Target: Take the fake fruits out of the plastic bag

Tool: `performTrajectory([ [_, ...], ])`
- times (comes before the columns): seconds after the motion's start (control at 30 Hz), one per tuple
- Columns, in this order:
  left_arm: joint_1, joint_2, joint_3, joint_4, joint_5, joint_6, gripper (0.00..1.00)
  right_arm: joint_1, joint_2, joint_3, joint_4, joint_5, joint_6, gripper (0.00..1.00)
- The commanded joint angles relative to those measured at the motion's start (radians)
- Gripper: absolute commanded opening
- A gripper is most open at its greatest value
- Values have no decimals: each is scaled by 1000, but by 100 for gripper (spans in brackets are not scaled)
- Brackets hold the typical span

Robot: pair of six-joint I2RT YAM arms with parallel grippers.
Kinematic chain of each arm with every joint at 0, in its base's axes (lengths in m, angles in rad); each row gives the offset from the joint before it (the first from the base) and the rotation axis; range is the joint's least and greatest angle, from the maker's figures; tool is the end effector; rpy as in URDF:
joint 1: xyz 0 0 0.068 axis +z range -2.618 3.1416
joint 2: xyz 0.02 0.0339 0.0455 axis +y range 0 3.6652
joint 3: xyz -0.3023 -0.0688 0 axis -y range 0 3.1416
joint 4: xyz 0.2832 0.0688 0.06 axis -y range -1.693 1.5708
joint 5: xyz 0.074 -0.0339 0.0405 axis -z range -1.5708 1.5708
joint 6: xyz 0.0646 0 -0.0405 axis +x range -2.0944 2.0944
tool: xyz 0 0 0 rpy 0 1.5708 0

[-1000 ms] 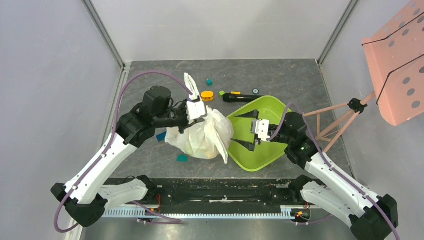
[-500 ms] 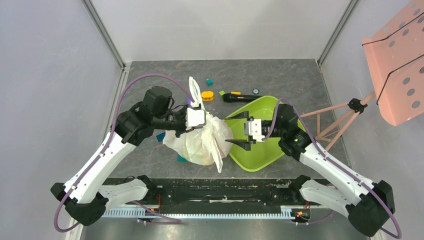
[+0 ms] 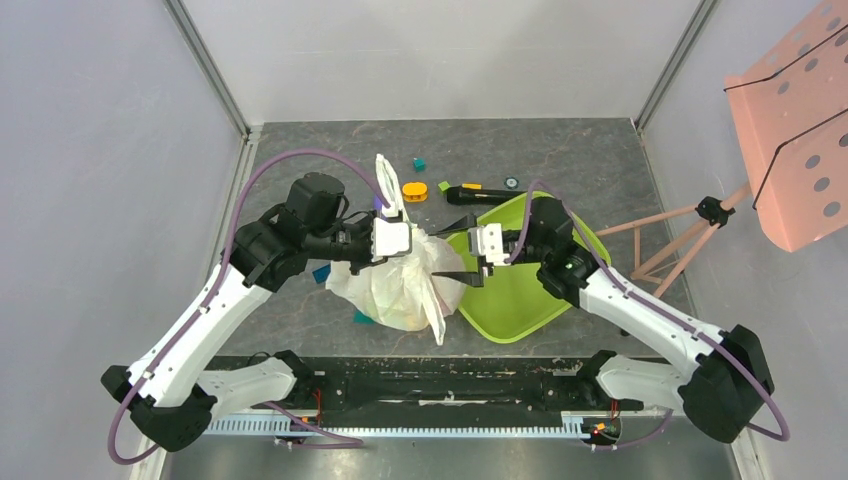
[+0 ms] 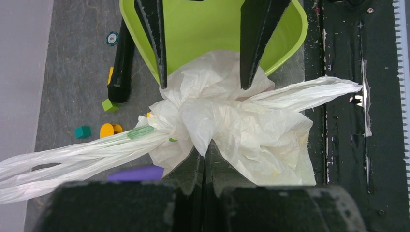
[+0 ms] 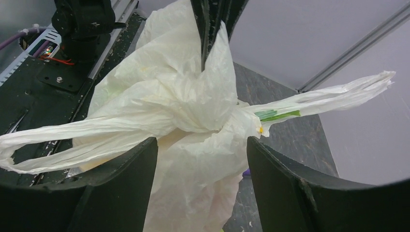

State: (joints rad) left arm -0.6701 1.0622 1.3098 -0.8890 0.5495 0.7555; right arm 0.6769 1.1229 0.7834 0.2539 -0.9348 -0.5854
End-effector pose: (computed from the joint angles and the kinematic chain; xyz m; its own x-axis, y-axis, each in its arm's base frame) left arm 0.1641 -0.1731 0.4279 0.2467 0.5506 -0.7975 0.9458 0.0426 0.3219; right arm 0.1920 0.2209 0.3386 0.4953 -0.0231 -0.8684 -0.8677 -0.0621 -0.4932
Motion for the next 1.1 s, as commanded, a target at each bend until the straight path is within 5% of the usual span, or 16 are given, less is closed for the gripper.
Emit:
performTrajectory([
  [0.0,-3,-23,8,10,-6,51,2,4,47,67,59,59,35,68],
  [0.23,-3,-40,-9,12,-45,61,2,4,80,88,60,118,60,45],
  [0.5,-3,-125,-91,124,-143,4,2,5,42,48,135,215,144,1],
  [0.8,-2,-301,-291,467,-519,-302,2,3,13,55,180,754,493,0],
  [1.07,6,-401,-431,570,-737,-507,2,-63,-12,46,133,1081,870,0],
])
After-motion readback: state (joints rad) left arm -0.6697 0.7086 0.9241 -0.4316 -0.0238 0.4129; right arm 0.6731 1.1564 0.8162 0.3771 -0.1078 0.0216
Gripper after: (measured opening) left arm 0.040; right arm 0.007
